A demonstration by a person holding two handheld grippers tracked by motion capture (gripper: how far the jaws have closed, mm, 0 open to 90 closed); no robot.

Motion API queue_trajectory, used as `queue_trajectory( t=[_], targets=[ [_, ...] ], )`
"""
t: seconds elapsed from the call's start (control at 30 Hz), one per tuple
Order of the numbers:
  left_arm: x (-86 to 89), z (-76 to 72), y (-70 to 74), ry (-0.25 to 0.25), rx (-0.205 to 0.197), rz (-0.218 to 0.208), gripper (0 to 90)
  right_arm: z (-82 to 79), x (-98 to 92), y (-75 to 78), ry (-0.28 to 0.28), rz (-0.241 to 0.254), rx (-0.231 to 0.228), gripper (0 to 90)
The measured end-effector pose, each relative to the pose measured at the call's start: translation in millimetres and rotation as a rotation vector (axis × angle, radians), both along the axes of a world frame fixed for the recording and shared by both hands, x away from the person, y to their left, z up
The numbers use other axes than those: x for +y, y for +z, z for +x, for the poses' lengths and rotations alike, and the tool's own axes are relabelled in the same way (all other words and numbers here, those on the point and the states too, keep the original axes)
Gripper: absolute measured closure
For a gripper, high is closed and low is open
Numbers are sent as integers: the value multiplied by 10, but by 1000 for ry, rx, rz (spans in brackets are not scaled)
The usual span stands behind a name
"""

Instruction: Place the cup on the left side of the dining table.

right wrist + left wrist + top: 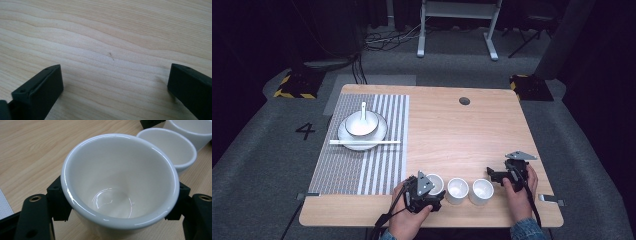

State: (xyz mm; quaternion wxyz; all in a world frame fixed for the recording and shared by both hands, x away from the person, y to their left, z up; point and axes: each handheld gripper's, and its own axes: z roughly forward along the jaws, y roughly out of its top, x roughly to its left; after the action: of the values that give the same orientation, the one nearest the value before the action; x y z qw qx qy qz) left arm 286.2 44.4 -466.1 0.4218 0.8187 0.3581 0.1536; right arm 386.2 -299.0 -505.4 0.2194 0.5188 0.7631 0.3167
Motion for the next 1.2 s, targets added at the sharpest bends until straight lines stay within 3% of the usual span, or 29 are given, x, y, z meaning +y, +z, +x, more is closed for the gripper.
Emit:
queue_trajectory(
  t=[0.6, 1.2],
  targets=[
    [142, 37, 322, 33, -32, -15, 265, -5, 3, 0, -1, 0, 0, 1],
    [333, 233, 557, 76, -74, -16, 265, -5, 3, 0, -1, 0, 0, 1]
  ],
)
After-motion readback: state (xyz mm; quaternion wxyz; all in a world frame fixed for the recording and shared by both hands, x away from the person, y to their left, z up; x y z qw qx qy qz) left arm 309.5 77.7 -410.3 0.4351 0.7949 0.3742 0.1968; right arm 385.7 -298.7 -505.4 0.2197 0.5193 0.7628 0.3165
